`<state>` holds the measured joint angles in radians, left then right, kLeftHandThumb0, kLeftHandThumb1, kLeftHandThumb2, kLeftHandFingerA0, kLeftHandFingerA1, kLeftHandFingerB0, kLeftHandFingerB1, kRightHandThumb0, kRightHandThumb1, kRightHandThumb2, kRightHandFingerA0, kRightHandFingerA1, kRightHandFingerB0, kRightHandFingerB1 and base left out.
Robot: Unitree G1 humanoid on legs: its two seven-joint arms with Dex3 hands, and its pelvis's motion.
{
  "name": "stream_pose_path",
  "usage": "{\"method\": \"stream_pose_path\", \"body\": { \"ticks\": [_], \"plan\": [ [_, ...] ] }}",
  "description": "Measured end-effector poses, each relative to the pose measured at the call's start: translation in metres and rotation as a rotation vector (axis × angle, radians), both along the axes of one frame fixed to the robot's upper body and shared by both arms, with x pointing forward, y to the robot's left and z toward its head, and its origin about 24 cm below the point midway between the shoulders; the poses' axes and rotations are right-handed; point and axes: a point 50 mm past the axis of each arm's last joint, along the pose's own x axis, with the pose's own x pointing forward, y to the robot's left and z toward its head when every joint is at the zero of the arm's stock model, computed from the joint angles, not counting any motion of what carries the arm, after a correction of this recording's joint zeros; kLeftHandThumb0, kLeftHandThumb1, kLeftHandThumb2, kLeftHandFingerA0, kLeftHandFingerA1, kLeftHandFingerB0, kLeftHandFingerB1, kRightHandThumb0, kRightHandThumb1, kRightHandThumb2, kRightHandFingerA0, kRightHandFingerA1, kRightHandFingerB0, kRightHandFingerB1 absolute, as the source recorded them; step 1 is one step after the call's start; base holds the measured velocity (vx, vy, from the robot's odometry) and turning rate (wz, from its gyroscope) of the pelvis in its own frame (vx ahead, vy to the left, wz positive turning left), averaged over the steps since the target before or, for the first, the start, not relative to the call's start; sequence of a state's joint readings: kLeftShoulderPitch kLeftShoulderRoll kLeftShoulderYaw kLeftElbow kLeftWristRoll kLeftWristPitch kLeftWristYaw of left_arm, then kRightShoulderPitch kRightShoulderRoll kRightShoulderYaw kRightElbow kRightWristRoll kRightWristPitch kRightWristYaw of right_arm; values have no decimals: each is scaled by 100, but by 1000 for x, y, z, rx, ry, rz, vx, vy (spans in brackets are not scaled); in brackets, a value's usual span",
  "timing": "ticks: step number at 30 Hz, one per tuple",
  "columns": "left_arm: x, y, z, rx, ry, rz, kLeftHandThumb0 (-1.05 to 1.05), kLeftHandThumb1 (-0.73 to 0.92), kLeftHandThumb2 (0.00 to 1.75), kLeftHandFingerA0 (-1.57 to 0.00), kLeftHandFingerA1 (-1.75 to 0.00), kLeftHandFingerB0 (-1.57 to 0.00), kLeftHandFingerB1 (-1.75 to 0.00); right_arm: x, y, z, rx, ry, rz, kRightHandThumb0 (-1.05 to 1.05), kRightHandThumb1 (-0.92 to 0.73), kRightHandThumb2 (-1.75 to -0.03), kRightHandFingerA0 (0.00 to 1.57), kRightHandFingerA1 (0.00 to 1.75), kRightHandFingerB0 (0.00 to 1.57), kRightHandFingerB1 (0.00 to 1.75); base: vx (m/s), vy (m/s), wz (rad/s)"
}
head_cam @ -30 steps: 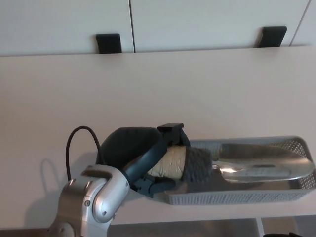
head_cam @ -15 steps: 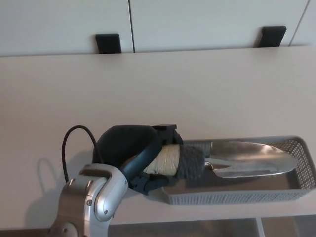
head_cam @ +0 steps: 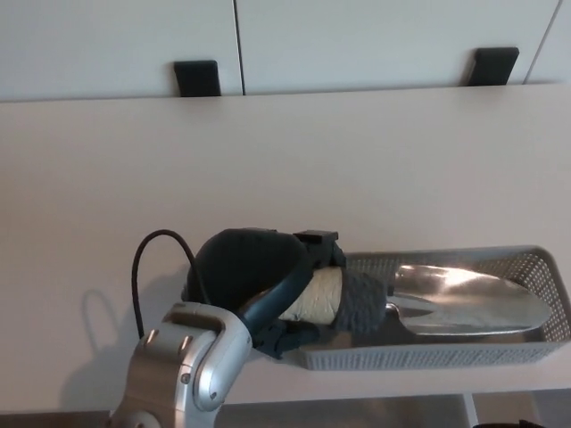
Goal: The robot walks towards a desk on which a shovel is kept on the left hand side and a container is kept on the right hand side. The robot picks up the shovel using its left hand and places it in the container.
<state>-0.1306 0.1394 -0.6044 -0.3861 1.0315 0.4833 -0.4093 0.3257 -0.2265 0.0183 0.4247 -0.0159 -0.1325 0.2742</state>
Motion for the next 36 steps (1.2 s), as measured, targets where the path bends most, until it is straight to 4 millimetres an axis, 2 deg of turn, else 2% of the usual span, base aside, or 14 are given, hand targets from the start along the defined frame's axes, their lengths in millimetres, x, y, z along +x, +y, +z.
{"method": "stream_pose_path", "body": {
  "ticks": [1, 2, 5, 9, 19, 26, 27, 31, 33, 36],
  "plan": [
    [0, -1, 0, 3, 3, -4, -87, 54, 88, 0, 0, 0, -6, 0, 0, 0, -2, 1, 3, 4, -59, -56, 71, 61, 49, 50, 0, 0, 0],
    [0, -2, 0, 6, 2, -5, -94, 57, 94, 0, 0, 0, -2, 0, 0, 0, -5, 3, 6, 2, -58, -56, 71, 61, 49, 50, 0, 0, 0],
    [-1, -10, 3, -13, -1, -27, -98, 59, 98, 0, 0, 0, 0, 3, 0, 2, -11, -6, 16, -4, -56, -56, 72, 61, 49, 50, 0, 0, 0],
    [-2, -17, 6, -22, -9, -47, -100, 61, 100, 0, 0, 0, 0, 4, -2, 3, -18, -8, 22, 2, -58, -56, 72, 61, 49, 50, 0, 0, 0],
    [-1, -19, 13, -29, -30, -47, -101, 62, 99, 0, 0, 0, 0, 14, -2, 8, -25, -35, 40, -3, -58, -56, 72, 60, 49, 49, 0, 0, 0],
    [-6, -12, 63, -116, -207, -79, -98, 61, 99, 0, 0, 0, -2, 13, -3, 8, -22, -22, 43, -1, -57, -56, 72, 62, 48, 50, 0, 0, 0],
    [-8, -9, 78, -145, -260, -91, -98, 61, 98, 0, 0, 0, -3, 12, -3, 7, -21, -16, 43, -3, -57, -56, 72, 61, 48, 49, 0, 0, 0],
    [-15, 0, 112, -204, -378, -110, -96, 59, 95, 0, 0, 0, -2, 10, -4, 5, -21, -2, 41, -1, -57, -56, 72, 60, 50, 50, 0, 0, 0],
    [-22, 10, 131, -234, -446, -116, -97, 59, 97, 0, 0, 0, -2, 5, -5, 2, -22, 17, 37, 4, -59, -57, 70, 60, 48, 49, 0, 0, 0],
    [-26, 24, 148, -258, -504, -102, -93, 56, 93, 0, 0, 0, -2, 1, -5, 0, -22, 33, 32, 2, -56, -55, 71, 61, 50, 50, 0, 0, 0]
  ]
}}
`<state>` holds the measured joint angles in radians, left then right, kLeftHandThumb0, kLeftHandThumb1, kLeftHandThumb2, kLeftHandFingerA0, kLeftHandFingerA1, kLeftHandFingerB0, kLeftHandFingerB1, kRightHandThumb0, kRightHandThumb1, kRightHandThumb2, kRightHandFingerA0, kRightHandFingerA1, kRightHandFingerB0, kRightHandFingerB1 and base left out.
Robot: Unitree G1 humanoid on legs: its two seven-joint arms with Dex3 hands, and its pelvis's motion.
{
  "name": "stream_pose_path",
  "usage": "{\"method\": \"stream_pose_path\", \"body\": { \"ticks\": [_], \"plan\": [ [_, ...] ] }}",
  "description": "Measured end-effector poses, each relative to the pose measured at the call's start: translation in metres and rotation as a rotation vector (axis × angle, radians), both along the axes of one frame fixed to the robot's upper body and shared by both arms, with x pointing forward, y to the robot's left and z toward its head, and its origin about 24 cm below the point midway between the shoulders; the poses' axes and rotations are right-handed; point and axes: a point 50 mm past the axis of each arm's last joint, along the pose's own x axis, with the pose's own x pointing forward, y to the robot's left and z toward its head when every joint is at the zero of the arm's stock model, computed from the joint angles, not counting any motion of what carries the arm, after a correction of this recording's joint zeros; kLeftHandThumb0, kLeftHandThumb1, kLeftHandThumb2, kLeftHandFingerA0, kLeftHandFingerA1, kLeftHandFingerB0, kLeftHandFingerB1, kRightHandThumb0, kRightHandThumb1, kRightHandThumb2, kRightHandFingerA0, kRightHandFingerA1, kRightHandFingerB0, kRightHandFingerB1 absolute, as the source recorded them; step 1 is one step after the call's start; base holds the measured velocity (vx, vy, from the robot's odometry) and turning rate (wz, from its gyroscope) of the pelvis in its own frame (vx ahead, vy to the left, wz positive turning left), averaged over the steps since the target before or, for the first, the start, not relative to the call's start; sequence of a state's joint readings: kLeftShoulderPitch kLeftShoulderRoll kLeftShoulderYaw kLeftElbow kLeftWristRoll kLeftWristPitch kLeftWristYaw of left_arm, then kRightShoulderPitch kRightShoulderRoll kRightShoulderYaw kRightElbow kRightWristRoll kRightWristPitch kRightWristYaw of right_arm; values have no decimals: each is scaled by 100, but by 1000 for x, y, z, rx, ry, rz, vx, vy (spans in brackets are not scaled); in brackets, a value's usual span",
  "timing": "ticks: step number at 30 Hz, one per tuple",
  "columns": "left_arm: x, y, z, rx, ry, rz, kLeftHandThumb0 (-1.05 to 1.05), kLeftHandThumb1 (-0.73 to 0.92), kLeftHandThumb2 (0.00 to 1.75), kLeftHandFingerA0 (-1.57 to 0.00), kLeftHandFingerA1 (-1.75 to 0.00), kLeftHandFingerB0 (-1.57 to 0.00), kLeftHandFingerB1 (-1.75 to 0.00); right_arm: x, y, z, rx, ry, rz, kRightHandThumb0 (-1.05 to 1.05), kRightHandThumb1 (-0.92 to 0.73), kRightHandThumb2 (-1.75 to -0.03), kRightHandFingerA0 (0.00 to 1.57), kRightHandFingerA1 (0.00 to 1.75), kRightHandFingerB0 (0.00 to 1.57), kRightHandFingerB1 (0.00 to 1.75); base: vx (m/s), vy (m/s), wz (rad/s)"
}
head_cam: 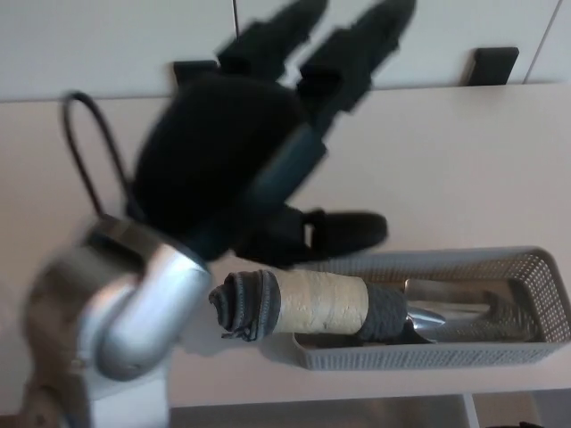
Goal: The robot walks towards a desk on which a shovel is kept on the left hand side and a container is kept on the right hand side. The robot picks up the shovel using its left hand and places it in the container.
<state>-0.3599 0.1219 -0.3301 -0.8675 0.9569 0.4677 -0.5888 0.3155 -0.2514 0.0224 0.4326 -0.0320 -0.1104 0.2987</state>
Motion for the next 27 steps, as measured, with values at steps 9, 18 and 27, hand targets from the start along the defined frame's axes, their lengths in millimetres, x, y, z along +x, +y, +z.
{"method": "stream_pose_path", "body": {
  "ticks": [9, 18, 27],
  "plan": [
    [4, 39, 18, -34, -10, 86, -90, 52, 90, 0, 0, 0, -10, -2, 0, -1, 0, 9, -3, 4, -56, -56, 72, 62, 50, 51, 0, 0, 0],
    [8, 89, 2, -44, 161, 216, -85, 46, 98, -7, -6, -5, -25, -2, 0, -2, 1, 13, -4, 2, -57, -56, 69, 59, 50, 49, 0, 0, 0],
    [-1, 149, -37, -85, 462, 363, -88, 56, 97, -4, -17, -9, -13, -3, -1, -3, 0, 19, -7, 2, -58, -56, 68, 59, 49, 49, 0, 0, 0]
  ]
}}
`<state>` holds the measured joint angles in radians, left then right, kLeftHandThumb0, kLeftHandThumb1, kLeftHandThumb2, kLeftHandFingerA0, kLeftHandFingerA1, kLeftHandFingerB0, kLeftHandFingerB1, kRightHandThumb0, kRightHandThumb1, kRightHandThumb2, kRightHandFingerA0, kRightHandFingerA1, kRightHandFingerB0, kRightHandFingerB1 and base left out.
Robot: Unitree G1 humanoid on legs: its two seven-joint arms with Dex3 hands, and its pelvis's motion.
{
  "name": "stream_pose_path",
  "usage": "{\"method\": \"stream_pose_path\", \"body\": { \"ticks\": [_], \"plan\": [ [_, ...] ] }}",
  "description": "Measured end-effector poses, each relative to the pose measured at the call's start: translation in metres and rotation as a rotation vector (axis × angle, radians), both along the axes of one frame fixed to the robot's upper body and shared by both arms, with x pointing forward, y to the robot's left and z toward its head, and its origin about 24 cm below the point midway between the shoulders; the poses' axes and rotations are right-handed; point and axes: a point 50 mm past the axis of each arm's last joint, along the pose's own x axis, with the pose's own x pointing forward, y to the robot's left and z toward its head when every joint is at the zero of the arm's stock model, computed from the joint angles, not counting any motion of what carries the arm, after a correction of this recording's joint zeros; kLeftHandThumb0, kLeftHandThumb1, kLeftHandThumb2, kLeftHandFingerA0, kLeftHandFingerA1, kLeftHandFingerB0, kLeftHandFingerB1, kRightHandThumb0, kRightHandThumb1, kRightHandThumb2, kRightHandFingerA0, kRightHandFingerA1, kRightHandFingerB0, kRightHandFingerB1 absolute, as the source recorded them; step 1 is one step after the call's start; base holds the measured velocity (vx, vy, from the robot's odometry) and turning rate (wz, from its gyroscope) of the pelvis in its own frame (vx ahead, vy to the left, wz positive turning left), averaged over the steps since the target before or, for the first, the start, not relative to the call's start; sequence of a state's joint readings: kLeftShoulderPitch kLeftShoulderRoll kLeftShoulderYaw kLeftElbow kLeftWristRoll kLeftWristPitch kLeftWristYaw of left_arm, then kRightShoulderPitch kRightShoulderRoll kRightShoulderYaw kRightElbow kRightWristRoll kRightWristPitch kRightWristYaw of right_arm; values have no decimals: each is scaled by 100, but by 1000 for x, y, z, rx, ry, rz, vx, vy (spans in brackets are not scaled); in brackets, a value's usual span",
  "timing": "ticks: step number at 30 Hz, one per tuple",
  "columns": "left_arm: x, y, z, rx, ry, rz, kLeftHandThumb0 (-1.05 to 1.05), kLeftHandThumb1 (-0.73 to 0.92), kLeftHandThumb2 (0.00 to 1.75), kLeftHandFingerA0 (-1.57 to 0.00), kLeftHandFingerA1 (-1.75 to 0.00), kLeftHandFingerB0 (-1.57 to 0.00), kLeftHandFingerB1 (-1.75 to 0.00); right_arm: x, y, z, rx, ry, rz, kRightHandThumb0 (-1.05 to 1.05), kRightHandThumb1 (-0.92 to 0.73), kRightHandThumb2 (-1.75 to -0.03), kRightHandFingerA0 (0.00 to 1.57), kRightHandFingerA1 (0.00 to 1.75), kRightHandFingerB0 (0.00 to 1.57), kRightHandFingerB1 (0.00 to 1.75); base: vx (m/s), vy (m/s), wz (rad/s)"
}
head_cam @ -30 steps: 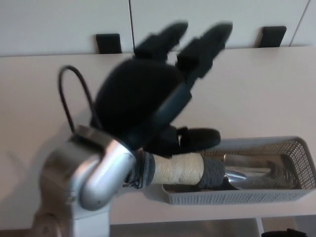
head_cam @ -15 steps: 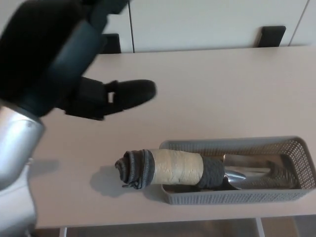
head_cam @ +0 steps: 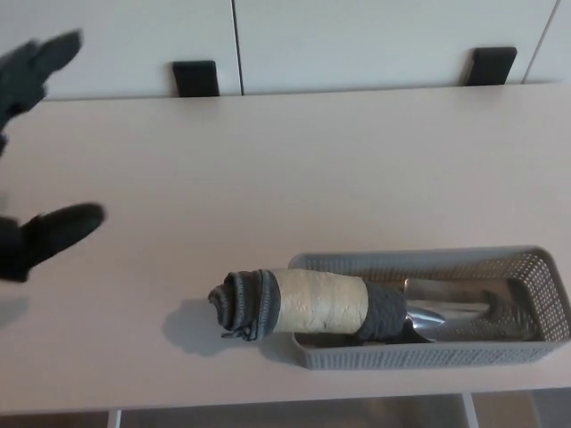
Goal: The robot walks towards a desk on which a shovel is kept on the left hand side and a container is kept on the right hand side. The robot picks up the shovel using its left hand and places it in the container.
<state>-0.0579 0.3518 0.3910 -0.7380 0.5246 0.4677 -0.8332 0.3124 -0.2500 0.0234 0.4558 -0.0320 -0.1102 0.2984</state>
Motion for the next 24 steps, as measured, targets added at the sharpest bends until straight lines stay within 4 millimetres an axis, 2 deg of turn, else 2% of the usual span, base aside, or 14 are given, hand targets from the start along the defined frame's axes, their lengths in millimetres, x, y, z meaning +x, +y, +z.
{"method": "stream_pose_path", "body": {
  "ticks": [6, 8, 9, 10, 11, 13, 14, 15, 16, 17, 18, 21, 23, 24],
  "plan": [
    [-15, 31, -27, -73, 186, 62, -97, 62, 100, -10, -11, -11, -9, -2, -1, -1, 0, 9, -3, -3, -55, -55, 70, 59, 49, 49, 0, 0, 0],
    [-20, 37, -32, -92, 227, 74, -92, 62, 103, -8, -13, -12, -20, -2, -1, -2, 0, 11, -4, -1, -56, -55, 70, 59, 50, 49, 0, 0, 0],
    [-24, 42, -38, -111, 265, 80, -92, 77, 63, -5, -28, -8, -26, -2, -1, -2, 0, 12, -4, -2, -56, -55, 71, 60, 50, 49, 0, 0, 0],
    [-28, 47, -42, -128, 296, 86, -94, 63, 106, -1, -32, -14, -40, -2, -1, -2, 0, 12, -4, -1, -56, -56, 71, 60, 49, 49, 0, 0, 0],
    [-31, 50, -46, -145, 325, 90, -40, 27, 97, 0, -50, 0, -48, -2, -1, -2, 0, 12, -5, 0, -57, -56, 70, 60, 49, 49, 0, 0, 0],
    [-38, 56, -55, -179, 381, 95, -39, 28, 97, -1, -50, 0, -47, -2, -1, -2, 0, 13, -5, -2, -57, -56, 69, 59, 48, 49, 0, 0, 0],
    [-42, 58, -58, -194, 406, 97, -101, 65, 72, -19, -32, -21, -31, -3, -1, -2, 0, 14, -5, -2, -57, -56, 69, 59, 49, 49, 0, 0, 0],
    [-45, 60, -63, -212, 435, 97, -94, 58, 102, -14, -40, -20, -40, -3, -1, -2, -1, 14, -5, -3, -57, -56, 69, 58, 50, 49, 0, 0, 0],
    [-49, 62, -67, -230, 466, 94, -94, 58, 102, -14, -40, -20, -40, -3, -1, -2, -1, 15, -6, -3, -57, -56, 69, 58, 50, 49, 0, 0, 0],
    [-53, 63, -72, -249, 499, 91, -99, 74, 64, -30, -32, -29, -29, -3, -1, -3, -1, 16, -6, -3, -57, -56, 69, 58, 50, 48, 0, 0, 0],
    [-56, 64, -75, -261, 521, 89, -97, 58, 104, -28, -45, -23, -39, -3, -1, -3, -1, 16, -6, -3, -56, -55, 69, 58, 50, 49, 0, 0, 0],
    [-69, 67, -88, -309, 620, 72, -98, 58, 105, -37, -49, -30, -40, -4, -1, -3, -1, 20, -7, -2, -56, -55, 71, 59, 50, 50, 0, 0, 0],
    [-76, 69, -94, -332, 672, 59, -99, 59, 102, -41, -50, -35, -41, -4, -1, -3, -1, 22, -8, -4, -55, -55, 71, 59, 50, 49, 0, 0, 0],
    [-79, 69, -96, -339, 690, 55, -92, 69, 62, -46, -41, -45, -35, -4, -1, -4, -1, 22, -8, -3, -56, -55, 71, 60, 50, 50, 0, 0, 0]
  ]
}}
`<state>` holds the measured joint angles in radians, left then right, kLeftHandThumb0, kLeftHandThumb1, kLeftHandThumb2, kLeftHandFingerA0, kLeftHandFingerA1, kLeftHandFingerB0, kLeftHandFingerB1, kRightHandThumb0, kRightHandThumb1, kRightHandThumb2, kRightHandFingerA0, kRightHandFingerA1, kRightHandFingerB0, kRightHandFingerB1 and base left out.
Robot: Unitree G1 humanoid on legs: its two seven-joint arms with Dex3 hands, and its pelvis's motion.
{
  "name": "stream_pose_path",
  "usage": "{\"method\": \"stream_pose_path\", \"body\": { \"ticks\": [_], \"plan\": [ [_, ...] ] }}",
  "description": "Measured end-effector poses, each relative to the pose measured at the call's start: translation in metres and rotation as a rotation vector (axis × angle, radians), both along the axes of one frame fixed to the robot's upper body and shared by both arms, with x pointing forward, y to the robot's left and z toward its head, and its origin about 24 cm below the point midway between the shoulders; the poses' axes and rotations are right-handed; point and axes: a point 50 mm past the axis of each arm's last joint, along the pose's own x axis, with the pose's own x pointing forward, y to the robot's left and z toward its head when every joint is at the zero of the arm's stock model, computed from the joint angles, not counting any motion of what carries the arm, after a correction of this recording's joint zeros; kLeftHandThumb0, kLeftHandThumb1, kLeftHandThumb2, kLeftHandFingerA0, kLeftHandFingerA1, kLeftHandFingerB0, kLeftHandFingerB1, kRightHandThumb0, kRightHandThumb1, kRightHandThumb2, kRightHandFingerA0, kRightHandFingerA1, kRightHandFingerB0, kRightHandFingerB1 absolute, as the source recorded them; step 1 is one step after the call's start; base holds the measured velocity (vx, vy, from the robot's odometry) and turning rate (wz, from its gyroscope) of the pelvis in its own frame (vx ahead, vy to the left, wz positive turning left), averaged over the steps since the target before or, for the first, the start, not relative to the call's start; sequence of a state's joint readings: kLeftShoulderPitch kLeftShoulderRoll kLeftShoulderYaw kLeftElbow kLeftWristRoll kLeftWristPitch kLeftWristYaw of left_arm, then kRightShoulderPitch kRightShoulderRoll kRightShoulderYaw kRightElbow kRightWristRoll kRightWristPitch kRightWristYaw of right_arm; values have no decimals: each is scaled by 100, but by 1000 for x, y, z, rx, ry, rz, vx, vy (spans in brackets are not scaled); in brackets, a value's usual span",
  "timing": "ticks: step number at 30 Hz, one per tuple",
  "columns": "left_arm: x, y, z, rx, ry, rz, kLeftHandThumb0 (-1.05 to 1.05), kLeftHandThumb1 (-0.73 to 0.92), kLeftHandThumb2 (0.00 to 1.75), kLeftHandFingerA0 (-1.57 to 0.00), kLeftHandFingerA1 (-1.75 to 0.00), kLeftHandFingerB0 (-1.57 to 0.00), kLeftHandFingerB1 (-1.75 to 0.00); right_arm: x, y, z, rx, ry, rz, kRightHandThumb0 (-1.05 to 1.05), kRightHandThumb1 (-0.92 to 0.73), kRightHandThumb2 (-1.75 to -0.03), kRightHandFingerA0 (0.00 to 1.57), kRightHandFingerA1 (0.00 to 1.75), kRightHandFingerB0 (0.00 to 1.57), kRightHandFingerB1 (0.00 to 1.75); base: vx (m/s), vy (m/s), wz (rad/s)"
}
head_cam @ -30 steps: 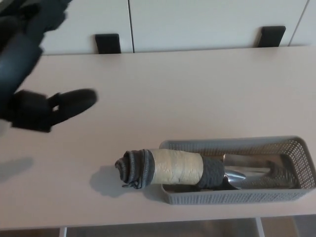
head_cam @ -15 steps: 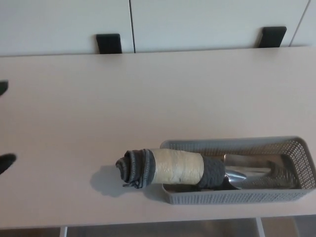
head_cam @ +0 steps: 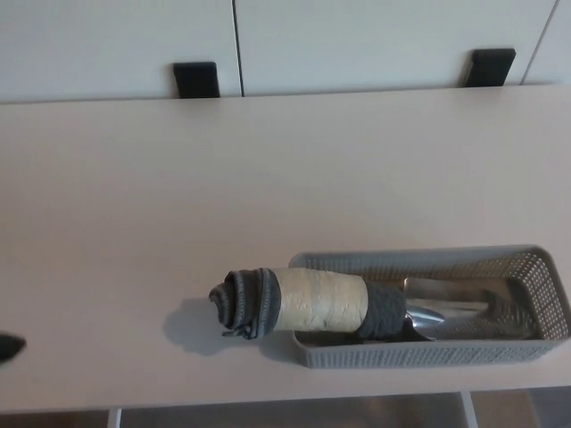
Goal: The robot walks towards a desk on which a shovel is kept on the left hand side and a container is kept on the right hand side. The robot picks up the shovel using its left hand and places it in the container.
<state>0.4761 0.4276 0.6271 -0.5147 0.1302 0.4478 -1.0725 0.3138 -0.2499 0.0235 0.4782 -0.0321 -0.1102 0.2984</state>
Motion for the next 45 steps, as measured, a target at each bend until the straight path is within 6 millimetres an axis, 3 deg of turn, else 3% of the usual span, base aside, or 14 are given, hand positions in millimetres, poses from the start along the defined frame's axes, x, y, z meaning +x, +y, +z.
{"method": "stream_pose_path", "body": {
  "ticks": [9, 10, 12, 22, 23, 28, 29, 30, 32, 35, 36, 38, 39, 45],
  "plan": [
    [-31, 6, -22, -151, 234, -67, -90, 81, 65, -58, -43, -48, -35, -2, -1, -2, -1, 10, -4, 0, -57, -57, 68, 57, 49, 48, 0, 0, 0],
    [-32, 6, -25, -168, 255, -78, -97, 69, 111, -46, -53, -38, -46, -2, -1, -2, -1, 12, -5, -1, -56, -56, 69, 58, 49, 48, 0, 0, 0],
    [-36, 6, -31, -215, 300, -105, -97, 91, 68, -49, -42, -38, -33, -3, -1, -2, -1, 15, -6, -1, -56, -55, 70, 58, 50, 48, 0, 0, 0],
    [-44, -14, -84, -398, 481, -225, -80, 92, 75, -11, -35, -16, -31, -7, -2, -5, -2, 35, -14, -1, -56, -55, 69, 59, 51, 49, 0, 0, 0],
    [-43, -17, -88, -399, 487, -235, -81, 84, 114, 0, -43, -13, -42, -7, -2, -5, -2, 35, -14, -2, -56, -55, 69, 59, 50, 49, 0, 0, 0],
    [-33, -39, -125, -414, 528, -263, -88, 81, 113, -14, -50, -4, -39, -6, -2, -5, -3, 32, -14, 1, -59, -57, 64, 58, 45, 48, 0, 0, 0],
    [-31, -42, -131, -415, 532, -258, -37, 49, 109, -2, -52, 0, -49, -6, -2, -5, -3, 32, -14, 1, -60, -58, 63, 58, 44, 48, 0, 0, 0],
    [-29, -43, -135, -415, 537, -255, -79, 92, 68, -9, -39, -14, -31, -6, -2, -5, -3, 31, -15, -2, -60, -57, 62, 58, 44, 47, 0, 0, 0],
    [-26, -48, -148, -419, 547, -227, -38, 50, 109, -3, -53, 0, -50, -6, -2, -5, -3, 31, -16, -3, -59, -57, 58, 57, 42, 47, 0, 0, 0],
    [-22, -51, -163, -430, 557, -179, -38, 46, 106, -2, -52, 0, -49, -6, -1, -5, -1, 30, -18, -5, -59, -56, 57, 56, 39, 45, 0, 0, 0],
    [-22, -52, -167, -432, 561, -165, -85, 71, 107, -14, -52, -2, -41, -6, -1, -5, 0, 29, -18, -6, -41, -83, 48, 65, 28, 54, 0, 0, 0],
    [-21, -54, -177, -433, 576, -127, -38, 47, 107, -1, -51, 0, -49, -5, 0, -5, 1, 26, -19, -6, -40, -83, 48, 64, 27, 54, 0, 0, 0],
    [-21, -55, -181, -429, 578, -111, -83, 89, 67, -18, -37, -17, -30, -4, 0, -5, 1, 24, -19, -8, -40, -83, 47, 64, 26, 54, 0, 0, 0],
    [-21, -56, -199, -387, 593, -48, -81, 89, 67, -22, -41, -21, -33, -3, 0, -4, 1, 17, -18, -7, -58, -56, 54, 55, 35, 45, 0, 0, 0]
  ]
}}
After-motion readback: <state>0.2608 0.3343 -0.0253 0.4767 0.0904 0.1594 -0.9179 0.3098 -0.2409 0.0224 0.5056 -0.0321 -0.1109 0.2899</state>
